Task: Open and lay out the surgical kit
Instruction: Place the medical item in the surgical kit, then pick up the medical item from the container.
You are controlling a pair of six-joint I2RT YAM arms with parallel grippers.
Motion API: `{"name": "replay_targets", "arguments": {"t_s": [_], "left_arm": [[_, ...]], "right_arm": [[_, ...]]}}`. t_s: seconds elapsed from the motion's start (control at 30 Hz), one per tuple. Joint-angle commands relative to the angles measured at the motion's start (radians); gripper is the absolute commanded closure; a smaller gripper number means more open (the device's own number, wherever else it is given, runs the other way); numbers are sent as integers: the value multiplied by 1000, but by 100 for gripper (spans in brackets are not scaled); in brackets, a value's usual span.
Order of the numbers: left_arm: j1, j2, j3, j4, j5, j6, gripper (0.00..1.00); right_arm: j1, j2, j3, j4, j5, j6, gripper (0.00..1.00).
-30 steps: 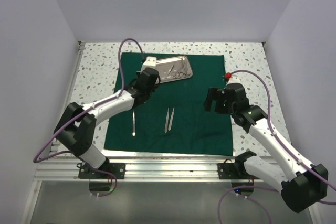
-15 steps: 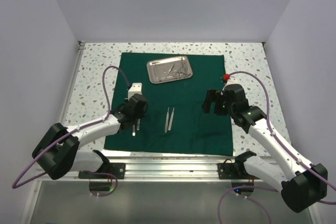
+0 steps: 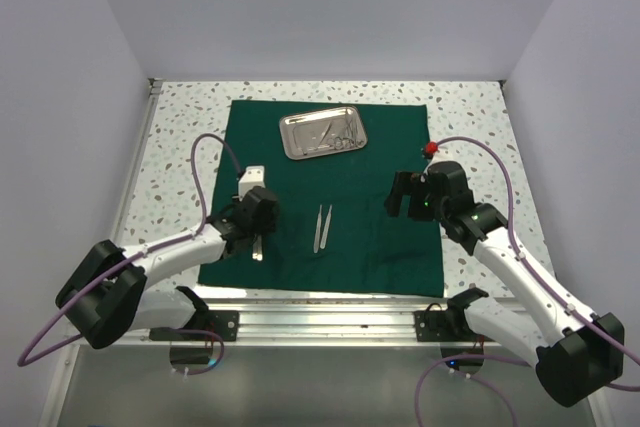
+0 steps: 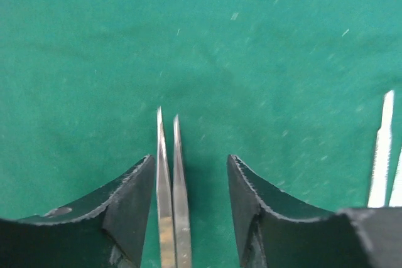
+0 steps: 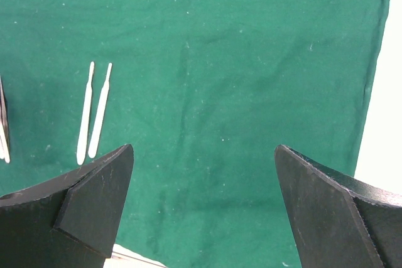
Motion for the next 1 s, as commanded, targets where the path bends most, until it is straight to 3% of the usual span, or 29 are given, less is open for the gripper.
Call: {"name": "replay_targets", "arguments": {"t_s": [0.0, 0.2, 0.4, 0.5, 0.73, 0.97], "left_arm": [[-2, -18, 83, 7, -45, 2, 46], [3, 72, 247, 79, -94, 83, 45], [47, 347, 525, 210, -47, 204, 49], [72, 518, 700, 274, 37, 305, 51], [176, 903, 1053, 341, 454, 485, 51], [193, 1120, 1372, 249, 534, 580, 53]], "right_arm": [[-1, -21, -7, 35, -4, -5, 2], [0, -20, -14, 47, -13, 0, 2], [0, -21, -14, 49, -10, 0, 2], [0, -23, -14, 46, -2, 3, 2], [0, -27, -10, 36, 36, 3, 2], [0, 0, -3, 38, 39, 1, 1]]}}
